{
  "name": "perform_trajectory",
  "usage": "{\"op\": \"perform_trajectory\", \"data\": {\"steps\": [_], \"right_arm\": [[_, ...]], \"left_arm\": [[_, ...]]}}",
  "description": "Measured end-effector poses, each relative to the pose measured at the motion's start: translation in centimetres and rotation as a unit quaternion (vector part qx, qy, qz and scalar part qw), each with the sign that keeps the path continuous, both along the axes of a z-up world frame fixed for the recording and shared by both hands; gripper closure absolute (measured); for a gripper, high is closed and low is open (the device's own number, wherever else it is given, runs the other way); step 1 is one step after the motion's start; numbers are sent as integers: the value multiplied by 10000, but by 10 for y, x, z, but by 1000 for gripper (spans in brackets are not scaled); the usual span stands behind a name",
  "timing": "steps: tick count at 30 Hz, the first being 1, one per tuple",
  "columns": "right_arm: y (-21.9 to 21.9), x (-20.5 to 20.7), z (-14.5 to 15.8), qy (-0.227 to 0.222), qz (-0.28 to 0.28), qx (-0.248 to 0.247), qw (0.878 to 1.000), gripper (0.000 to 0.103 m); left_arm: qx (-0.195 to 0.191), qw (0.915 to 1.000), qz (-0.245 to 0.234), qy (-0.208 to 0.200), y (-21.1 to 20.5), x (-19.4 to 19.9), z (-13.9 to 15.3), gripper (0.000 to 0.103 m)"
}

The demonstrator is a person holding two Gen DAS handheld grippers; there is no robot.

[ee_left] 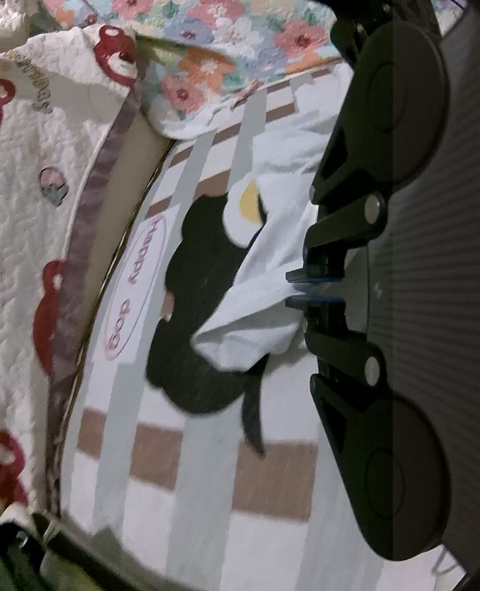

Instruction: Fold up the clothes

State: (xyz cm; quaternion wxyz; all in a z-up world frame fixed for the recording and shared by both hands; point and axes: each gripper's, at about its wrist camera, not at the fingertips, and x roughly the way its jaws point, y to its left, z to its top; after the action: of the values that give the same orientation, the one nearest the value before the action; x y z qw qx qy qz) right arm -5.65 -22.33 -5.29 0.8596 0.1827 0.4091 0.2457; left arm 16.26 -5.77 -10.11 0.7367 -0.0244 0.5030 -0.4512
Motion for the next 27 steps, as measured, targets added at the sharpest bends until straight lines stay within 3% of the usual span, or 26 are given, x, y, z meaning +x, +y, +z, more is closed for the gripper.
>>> {"op": "perform_trajectory", "data": {"steps": [6, 8, 12, 13, 14, 15, 17, 20, 22, 27], "right_arm": [[-59, -7, 13, 45, -1096, -634, 9919, 84], [-85, -10, 6, 208, -1573, -652, 9852, 83], [-112, -12, -13, 534, -2242, -897, 9689, 80], [-113, -11, -17, 589, -2280, -979, 9669, 78], [-115, -11, -21, 643, -2317, -1061, 9648, 76], [-112, -10, -24, 704, -2276, -1236, 9633, 73], [-102, -6, -31, 844, -2071, -1726, 9593, 68], [-90, 0, -38, 926, -1832, -1966, 9588, 64], [-89, 1, -40, 911, -1825, -1854, 9613, 58], [-85, 3, -43, 851, -1704, -1526, 9698, 58]], "left_arm": [[295, 9994, 56, 151, 0, 13, -12, 97], [112, 9969, -52, 773, -2, 16, -24, 97], [-105, 9952, -16, 975, -6, 18, -29, 92], [-159, 9946, -6, 1022, -8, 19, -31, 90], [-213, 9940, 5, 1069, -9, 19, -32, 79], [-267, 9934, 15, 1116, -10, 20, -33, 59], [-375, 9920, 35, 1209, -12, 21, -36, 45], [-536, 9894, 65, 1348, -16, 22, -40, 45], [-643, 9874, 86, 1441, -18, 23, -42, 43], [-889, 9834, 81, 1580, -25, 24, -45, 41]]}}
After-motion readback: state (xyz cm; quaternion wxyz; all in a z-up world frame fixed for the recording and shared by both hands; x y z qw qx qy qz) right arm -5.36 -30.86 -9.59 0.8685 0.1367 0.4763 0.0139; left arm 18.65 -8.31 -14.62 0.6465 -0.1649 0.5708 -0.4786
